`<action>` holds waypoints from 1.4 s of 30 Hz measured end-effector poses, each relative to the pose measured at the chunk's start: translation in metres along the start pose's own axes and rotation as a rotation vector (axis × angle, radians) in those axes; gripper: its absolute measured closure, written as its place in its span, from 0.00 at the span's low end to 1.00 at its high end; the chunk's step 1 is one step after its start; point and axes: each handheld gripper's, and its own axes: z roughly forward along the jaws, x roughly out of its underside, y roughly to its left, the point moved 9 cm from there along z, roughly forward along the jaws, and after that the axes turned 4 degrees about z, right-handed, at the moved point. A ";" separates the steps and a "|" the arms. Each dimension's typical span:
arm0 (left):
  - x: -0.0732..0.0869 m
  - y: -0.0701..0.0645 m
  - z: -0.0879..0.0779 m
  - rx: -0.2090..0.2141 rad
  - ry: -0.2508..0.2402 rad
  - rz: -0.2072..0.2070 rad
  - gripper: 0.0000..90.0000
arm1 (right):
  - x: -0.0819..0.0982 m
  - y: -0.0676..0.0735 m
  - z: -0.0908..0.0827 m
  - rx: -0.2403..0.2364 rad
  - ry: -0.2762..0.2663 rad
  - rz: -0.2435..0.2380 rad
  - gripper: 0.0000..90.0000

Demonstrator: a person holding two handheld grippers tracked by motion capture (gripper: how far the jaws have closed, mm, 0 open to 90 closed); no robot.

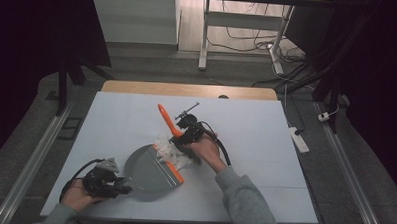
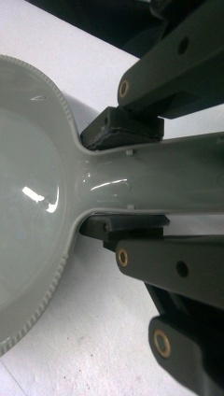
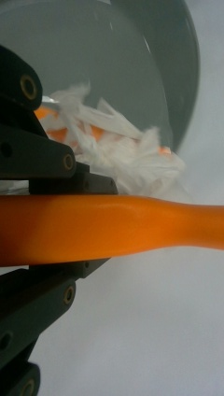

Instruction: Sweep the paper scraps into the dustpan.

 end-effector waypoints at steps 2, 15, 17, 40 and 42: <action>0.000 0.000 0.000 -0.001 0.000 0.001 0.69 | 0.003 0.011 0.000 -0.016 0.009 -0.028 0.78; 0.000 0.000 0.000 0.001 0.001 0.001 0.69 | 0.000 0.017 -0.031 -0.041 -0.099 -0.057 0.78; 0.000 0.000 0.000 0.000 0.001 0.002 0.69 | -0.002 0.011 -0.038 -0.032 -0.134 -0.048 0.78; -0.002 0.000 0.002 0.002 -0.003 0.001 0.69 | -0.018 -0.015 0.006 0.063 -0.062 -0.012 0.78; -0.002 0.000 0.002 0.001 -0.003 0.000 0.69 | -0.018 -0.007 0.009 0.051 -0.048 -0.025 0.78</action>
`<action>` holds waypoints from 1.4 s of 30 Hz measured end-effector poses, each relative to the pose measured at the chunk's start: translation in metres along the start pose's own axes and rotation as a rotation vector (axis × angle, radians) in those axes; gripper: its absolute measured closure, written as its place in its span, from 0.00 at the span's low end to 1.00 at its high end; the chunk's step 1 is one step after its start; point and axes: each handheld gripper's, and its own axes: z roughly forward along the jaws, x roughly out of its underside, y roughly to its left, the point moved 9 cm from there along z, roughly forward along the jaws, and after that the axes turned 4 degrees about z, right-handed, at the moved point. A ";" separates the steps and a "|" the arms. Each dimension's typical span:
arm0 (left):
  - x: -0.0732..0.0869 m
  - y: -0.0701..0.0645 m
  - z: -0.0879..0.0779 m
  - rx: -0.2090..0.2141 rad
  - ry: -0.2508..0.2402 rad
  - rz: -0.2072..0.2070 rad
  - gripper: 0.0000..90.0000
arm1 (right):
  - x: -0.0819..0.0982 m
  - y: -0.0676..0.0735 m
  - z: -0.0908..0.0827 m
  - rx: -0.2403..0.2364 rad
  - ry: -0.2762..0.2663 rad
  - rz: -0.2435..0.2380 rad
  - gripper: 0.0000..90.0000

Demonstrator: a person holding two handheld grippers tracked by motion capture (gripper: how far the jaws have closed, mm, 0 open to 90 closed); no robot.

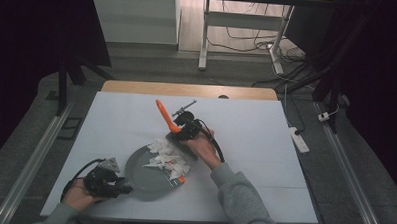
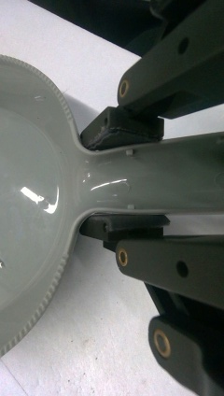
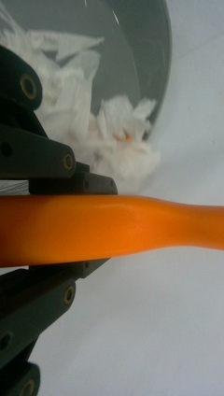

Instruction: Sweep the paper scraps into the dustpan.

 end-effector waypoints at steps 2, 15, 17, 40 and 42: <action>0.000 0.000 0.000 -0.001 0.000 0.000 0.69 | 0.001 0.011 0.001 -0.022 0.010 -0.024 0.78; -0.001 -0.001 0.001 -0.006 0.003 0.002 0.69 | 0.005 0.052 -0.031 -0.121 -0.054 -0.131 0.78; -0.001 -0.001 0.001 -0.005 0.003 0.002 0.69 | 0.001 0.042 -0.045 -0.104 -0.103 -0.100 0.78; -0.002 -0.001 0.002 -0.005 0.000 0.003 0.69 | 0.022 -0.032 -0.035 0.040 -0.087 0.077 0.78; -0.002 -0.001 0.002 -0.004 0.000 0.003 0.69 | 0.023 -0.031 -0.032 0.046 -0.076 0.076 0.78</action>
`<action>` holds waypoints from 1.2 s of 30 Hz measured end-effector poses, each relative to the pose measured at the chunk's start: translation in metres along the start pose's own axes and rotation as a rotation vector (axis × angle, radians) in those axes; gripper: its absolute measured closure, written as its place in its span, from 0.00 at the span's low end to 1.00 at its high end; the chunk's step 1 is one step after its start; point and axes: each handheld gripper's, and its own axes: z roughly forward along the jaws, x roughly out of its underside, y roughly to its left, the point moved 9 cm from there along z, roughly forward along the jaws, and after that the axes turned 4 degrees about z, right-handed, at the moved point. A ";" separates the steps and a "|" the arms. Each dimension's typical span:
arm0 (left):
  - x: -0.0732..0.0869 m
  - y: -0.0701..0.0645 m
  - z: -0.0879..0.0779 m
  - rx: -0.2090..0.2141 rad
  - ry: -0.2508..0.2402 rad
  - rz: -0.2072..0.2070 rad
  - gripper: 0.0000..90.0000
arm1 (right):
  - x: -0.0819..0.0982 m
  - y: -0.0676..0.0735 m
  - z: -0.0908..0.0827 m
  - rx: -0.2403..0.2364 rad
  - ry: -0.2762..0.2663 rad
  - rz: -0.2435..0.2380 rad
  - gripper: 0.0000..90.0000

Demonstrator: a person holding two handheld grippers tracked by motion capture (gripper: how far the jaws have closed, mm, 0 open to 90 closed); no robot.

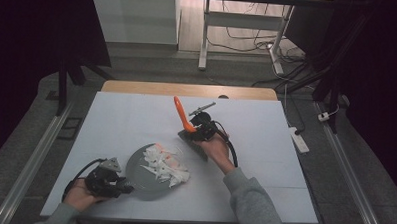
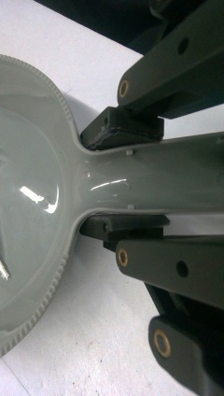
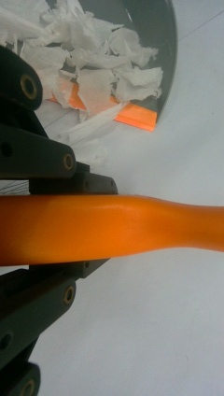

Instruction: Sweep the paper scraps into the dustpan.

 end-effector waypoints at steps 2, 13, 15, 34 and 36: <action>0.000 0.000 0.000 0.000 0.000 0.000 0.69 | 0.003 0.003 0.004 0.005 0.027 -0.011 0.78; -0.001 -0.001 0.000 -0.002 0.003 0.000 0.69 | 0.004 0.029 0.016 -0.031 0.076 -0.045 0.78; -0.001 0.000 0.000 -0.002 0.002 -0.001 0.69 | 0.004 0.035 0.017 -0.042 0.078 -0.055 0.78; -0.002 -0.001 0.001 -0.001 0.002 0.001 0.69 | -0.002 0.089 -0.002 -0.207 0.029 -0.129 0.78; -0.002 -0.001 0.001 -0.002 0.001 0.001 0.69 | -0.008 0.084 -0.012 -0.191 -0.001 -0.125 0.78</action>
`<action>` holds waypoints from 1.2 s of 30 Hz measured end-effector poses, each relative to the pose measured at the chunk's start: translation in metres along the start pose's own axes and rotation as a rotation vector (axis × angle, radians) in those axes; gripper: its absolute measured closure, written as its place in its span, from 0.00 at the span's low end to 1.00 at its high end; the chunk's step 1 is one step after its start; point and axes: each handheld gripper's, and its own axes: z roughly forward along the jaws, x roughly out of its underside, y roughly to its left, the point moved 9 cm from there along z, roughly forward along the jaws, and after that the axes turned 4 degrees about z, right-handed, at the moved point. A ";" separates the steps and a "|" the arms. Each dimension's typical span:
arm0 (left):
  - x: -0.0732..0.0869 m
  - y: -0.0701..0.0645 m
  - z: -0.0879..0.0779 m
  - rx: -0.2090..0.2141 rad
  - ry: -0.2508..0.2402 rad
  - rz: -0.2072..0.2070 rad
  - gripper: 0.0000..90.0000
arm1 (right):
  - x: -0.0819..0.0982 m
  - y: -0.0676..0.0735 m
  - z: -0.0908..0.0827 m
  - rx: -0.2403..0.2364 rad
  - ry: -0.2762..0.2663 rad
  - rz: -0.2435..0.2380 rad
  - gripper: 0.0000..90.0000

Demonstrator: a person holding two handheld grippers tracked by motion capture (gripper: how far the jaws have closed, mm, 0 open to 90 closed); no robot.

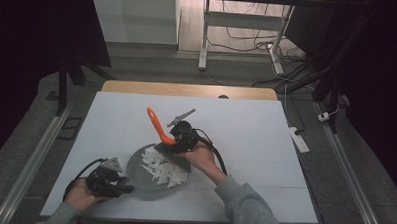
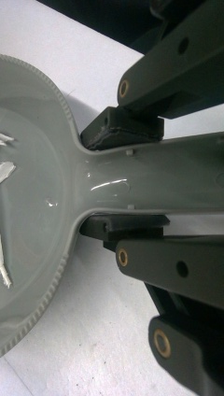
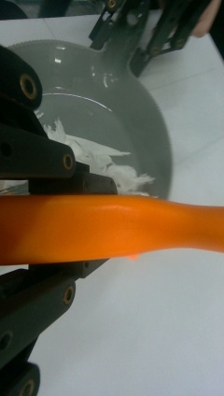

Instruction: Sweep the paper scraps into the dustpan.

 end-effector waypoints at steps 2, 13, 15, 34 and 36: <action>0.000 0.000 0.000 0.000 0.000 0.000 0.69 | -0.004 -0.006 -0.010 0.026 -0.025 0.010 0.78; -0.001 -0.001 0.001 -0.002 -0.001 -0.003 0.69 | 0.008 -0.051 -0.014 0.174 -0.020 0.081 0.78; -0.001 -0.001 0.001 -0.002 -0.002 -0.004 0.69 | 0.011 -0.057 -0.003 0.194 0.015 0.097 0.78; 0.000 -0.001 0.001 -0.001 -0.003 -0.003 0.69 | 0.002 0.031 0.029 -0.066 0.066 0.014 0.78; 0.000 -0.001 0.001 -0.002 0.000 -0.001 0.69 | -0.005 0.031 0.020 -0.063 0.025 -0.004 0.78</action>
